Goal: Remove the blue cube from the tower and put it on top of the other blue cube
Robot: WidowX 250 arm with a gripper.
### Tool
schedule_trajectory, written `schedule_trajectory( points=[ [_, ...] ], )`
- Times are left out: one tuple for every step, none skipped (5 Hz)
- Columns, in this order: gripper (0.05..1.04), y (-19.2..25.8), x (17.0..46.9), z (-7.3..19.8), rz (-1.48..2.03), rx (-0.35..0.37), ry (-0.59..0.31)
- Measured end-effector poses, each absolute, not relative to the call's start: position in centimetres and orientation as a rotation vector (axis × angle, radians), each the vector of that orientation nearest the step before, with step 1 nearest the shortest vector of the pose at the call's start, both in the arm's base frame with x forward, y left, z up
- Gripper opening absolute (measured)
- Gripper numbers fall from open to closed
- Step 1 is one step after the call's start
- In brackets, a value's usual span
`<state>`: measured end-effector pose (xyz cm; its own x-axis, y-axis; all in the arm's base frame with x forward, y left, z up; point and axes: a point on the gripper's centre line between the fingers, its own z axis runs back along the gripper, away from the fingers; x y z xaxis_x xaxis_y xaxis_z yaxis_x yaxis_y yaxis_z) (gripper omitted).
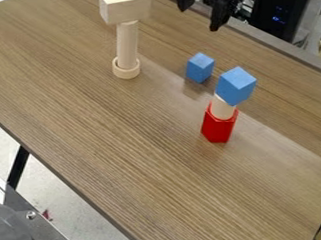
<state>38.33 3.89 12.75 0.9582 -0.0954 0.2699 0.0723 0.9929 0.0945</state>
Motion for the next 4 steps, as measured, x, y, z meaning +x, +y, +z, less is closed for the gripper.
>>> schedule_trajectory(
  points=[
    [1.001,3.8,38.1,11.2,-0.086,0.075,-0.234],
    [1.001,2.8,37.0,11.1,-0.095,0.025,-0.218],
    [1.001,1.8,35.6,12.9,-0.113,0.003,-0.249],
    [1.001,0.1,33.8,14.8,-0.142,-0.042,-0.291]
  ],
)
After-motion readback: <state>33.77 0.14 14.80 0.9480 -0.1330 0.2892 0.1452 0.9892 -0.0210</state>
